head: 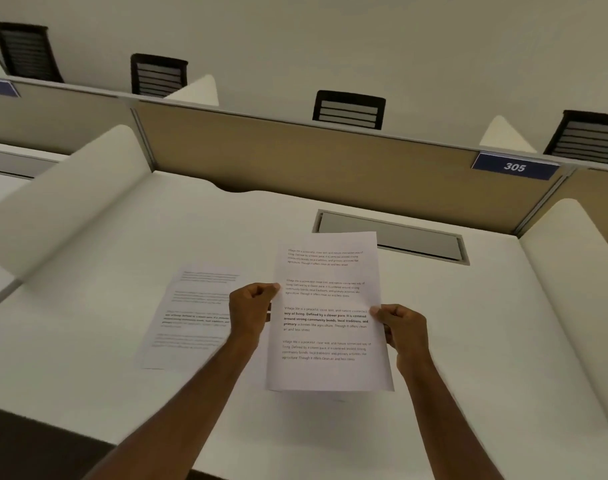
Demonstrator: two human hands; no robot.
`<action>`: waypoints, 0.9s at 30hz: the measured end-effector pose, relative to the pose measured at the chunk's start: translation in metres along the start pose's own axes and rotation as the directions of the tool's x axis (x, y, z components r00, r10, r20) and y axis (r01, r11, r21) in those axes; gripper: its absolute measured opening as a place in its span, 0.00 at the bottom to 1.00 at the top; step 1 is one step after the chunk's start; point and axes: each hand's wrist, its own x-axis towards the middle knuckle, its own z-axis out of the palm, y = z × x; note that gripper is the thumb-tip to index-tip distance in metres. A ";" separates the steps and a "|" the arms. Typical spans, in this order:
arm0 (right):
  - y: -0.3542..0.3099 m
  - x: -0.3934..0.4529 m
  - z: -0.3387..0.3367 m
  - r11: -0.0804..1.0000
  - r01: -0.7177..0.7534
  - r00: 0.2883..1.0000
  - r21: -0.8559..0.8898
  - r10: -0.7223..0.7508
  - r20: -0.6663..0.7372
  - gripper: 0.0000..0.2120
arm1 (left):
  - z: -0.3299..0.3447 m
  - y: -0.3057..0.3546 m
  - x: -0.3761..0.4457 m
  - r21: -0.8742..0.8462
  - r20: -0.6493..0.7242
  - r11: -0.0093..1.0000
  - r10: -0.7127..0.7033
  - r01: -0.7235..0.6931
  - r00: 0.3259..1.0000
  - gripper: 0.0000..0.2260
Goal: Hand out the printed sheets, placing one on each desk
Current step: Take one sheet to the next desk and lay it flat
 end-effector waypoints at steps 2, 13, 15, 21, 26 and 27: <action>0.001 -0.007 0.015 1.000 0.011 0.999 -0.021 -0.010 0.034 0.02 | -0.021 -0.001 -0.004 -0.005 -0.028 1.000 0.017 -0.017 0.999 0.04; 0.007 -0.081 0.117 0.994 0.073 0.976 -0.078 -0.056 0.209 0.04 | -0.162 -0.011 -0.042 -0.075 -0.204 0.994 0.061 -0.077 0.977 0.05; 0.011 -0.103 0.140 0.993 0.079 0.968 -0.087 -0.056 0.246 0.05 | -0.195 -0.013 -0.053 -0.073 -0.239 0.993 0.068 -0.088 0.969 0.05; 0.027 -0.169 0.211 0.979 0.142 0.915 -0.149 -0.072 0.397 0.05 | -0.299 -0.024 -0.096 -0.098 -0.406 0.986 0.082 -0.132 0.910 0.06; 0.052 -0.226 0.282 0.960 0.196 0.839 -0.200 -0.058 0.541 0.05 | -0.392 -0.039 -0.138 -0.118 -0.553 0.972 0.105 -0.202 0.826 0.07; 0.057 -0.237 0.297 0.955 0.209 0.819 -0.209 -0.054 0.571 0.05 | -0.412 -0.042 -0.146 -0.120 -0.574 0.971 0.103 -0.208 0.812 0.06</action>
